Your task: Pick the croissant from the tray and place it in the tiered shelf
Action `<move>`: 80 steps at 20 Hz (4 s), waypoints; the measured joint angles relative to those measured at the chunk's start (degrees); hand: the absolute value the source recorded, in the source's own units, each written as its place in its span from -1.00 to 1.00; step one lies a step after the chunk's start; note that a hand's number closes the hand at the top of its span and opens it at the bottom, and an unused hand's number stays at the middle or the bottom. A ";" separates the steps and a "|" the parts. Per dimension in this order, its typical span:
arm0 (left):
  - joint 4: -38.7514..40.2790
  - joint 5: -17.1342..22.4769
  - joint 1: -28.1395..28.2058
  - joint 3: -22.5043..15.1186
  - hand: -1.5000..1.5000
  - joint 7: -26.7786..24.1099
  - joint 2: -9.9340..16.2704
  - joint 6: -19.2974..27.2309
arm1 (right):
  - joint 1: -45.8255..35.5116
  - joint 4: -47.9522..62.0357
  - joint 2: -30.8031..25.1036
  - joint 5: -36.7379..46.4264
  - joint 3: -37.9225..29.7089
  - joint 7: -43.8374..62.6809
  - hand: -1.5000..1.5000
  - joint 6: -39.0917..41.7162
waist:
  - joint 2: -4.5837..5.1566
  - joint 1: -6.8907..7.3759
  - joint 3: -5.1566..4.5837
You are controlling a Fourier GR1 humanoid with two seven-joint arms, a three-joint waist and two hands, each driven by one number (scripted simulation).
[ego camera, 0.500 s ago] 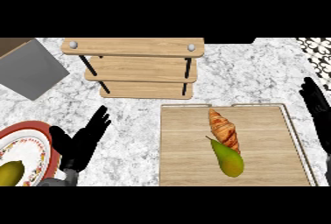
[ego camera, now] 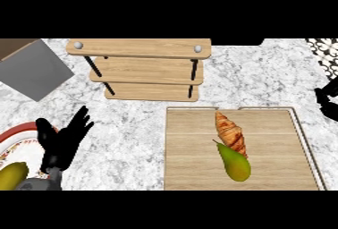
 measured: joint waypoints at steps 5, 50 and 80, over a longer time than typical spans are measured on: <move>1.89 -0.97 -1.26 1.75 0.00 1.98 -0.32 -0.19 | -0.01 2.28 0.23 -0.47 -0.77 -3.69 -1.00 5.47 | -0.05 -0.09 0.23; -0.49 -6.30 0.38 6.55 0.00 4.60 -4.07 -2.76 | -10.26 -16.99 20.13 34.69 35.25 56.54 -1.00 22.21 | -0.15 -0.01 0.33; -2.27 -11.89 1.10 11.65 0.00 7.40 -7.99 -6.97 | -6.08 3.13 30.64 57.80 26.93 39.45 -1.00 11.97 | -0.36 0.12 0.08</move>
